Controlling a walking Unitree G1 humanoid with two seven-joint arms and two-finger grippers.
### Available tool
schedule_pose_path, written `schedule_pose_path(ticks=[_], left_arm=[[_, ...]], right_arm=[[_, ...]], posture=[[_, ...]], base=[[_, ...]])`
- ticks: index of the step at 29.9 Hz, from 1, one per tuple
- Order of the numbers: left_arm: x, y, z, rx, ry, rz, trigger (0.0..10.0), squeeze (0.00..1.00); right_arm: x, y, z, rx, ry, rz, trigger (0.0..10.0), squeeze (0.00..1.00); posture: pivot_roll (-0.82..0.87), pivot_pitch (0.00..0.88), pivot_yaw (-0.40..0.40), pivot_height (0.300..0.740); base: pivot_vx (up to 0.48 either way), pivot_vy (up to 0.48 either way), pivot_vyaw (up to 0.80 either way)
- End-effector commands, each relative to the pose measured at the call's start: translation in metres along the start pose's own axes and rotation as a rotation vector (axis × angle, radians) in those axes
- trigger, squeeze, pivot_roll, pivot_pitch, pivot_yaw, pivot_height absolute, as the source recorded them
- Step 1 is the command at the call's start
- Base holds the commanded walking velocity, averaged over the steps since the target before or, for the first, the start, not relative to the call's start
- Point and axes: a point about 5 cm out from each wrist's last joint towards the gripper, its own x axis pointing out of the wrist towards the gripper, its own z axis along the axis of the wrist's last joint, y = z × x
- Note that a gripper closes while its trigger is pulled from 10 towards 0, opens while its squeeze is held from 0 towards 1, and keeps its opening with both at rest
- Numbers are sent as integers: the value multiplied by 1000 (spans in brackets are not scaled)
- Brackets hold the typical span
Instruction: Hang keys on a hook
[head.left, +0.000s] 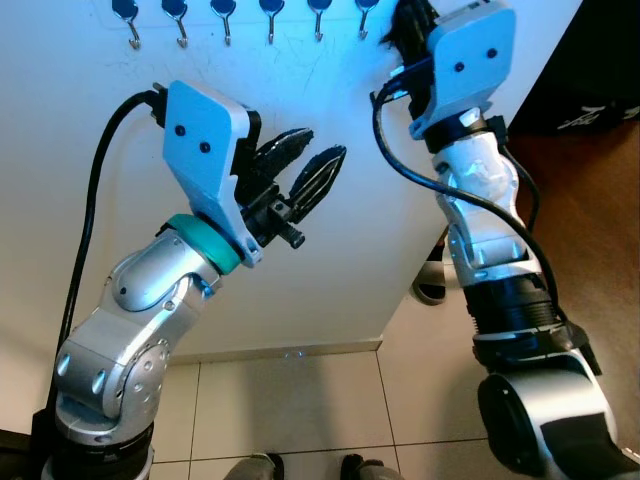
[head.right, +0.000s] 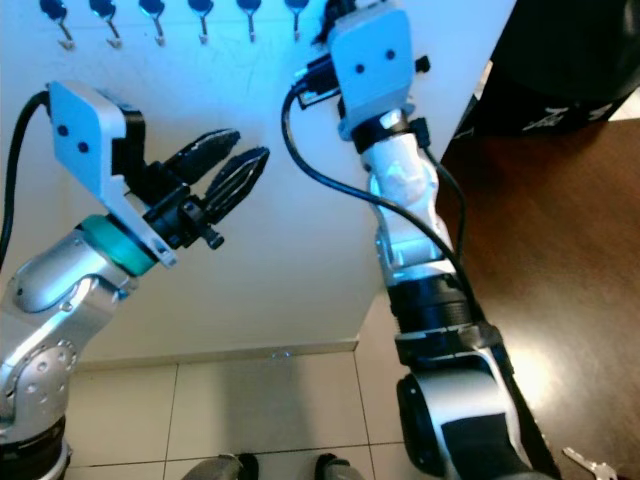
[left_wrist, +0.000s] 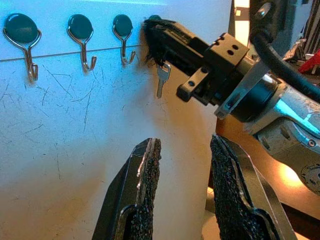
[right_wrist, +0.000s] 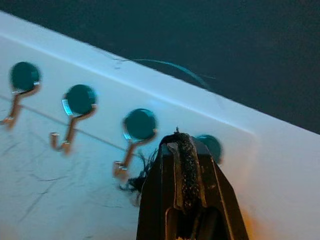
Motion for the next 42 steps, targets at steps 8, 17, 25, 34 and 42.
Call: schedule_pose_path(ticks=[8,17,25,34,42], left_arm=[[-2,-2,2,5,1,-8,10000,0],[-2,-3,1,3,5,-8,10000,0],[-2,-3,1,2,5,-7,10000,0],[-2,-4,-1,-10,10,-13,10000,0],[-3,-4,-3,-16,18,-13,10000,0]], right_arm=[[-1,13,-5,8,15,54,10000,0],[-8,12,-8,32,26,36,10000,1000],[-23,9,-6,141,12,1,10000,0],[-63,15,-14,232,84,77,10000,0],[-93,18,-28,229,185,64,10000,0]], posture=[[155,98,106,740],[154,102,107,740],[149,107,108,740],[121,117,113,740],[119,124,109,740]], base=[[0,0,0],[0,0,0],[0,0,0],[0,0,0],[0,0,0]])
